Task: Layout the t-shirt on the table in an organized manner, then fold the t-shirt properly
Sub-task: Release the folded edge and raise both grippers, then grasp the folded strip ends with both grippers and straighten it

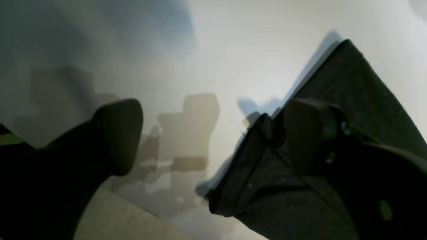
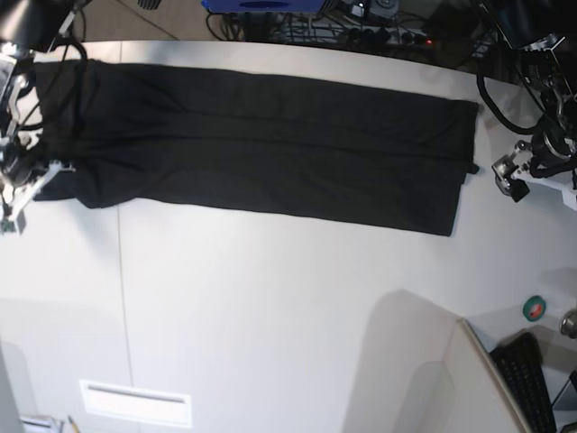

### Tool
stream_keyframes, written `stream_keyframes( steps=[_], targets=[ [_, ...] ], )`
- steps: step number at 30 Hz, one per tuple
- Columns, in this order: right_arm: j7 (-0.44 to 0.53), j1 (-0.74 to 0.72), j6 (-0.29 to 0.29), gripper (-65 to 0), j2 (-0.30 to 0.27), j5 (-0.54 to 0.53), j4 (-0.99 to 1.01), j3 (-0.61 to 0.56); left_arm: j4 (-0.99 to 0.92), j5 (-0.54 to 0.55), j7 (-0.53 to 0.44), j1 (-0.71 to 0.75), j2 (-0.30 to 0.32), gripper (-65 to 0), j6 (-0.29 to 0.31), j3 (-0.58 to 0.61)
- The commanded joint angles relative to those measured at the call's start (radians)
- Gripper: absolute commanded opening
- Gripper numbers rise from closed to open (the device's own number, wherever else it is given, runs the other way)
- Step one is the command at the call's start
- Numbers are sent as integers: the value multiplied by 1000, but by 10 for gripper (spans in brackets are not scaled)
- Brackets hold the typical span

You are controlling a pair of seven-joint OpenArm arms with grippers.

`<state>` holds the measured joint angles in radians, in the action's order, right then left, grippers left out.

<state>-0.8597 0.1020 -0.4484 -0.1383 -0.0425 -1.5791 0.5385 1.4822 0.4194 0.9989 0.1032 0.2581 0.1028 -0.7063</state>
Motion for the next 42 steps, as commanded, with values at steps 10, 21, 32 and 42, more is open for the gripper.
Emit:
stream_keyframes(
  steps=[10, 21, 32, 42],
  targets=[
    [-3, 140, 1, -650, 102, -6, -125, 12, 24, 6, -15, -9, 22, -3, 1, 0],
    [-142, 176, 1, -378, 110, -7, -358, 15, 27, 12, -15, -10, 13, -7, 1, 87],
    [56, 43, 7, -650, 101, -3, 102, 13, 18, 6, -136, -9, -122, -650, 2, 290],
    [132, 20, 9, -650, 58, -1, 104, 55, 54, 14, -143, 0, -121, -650, 1, 314]
  ],
)
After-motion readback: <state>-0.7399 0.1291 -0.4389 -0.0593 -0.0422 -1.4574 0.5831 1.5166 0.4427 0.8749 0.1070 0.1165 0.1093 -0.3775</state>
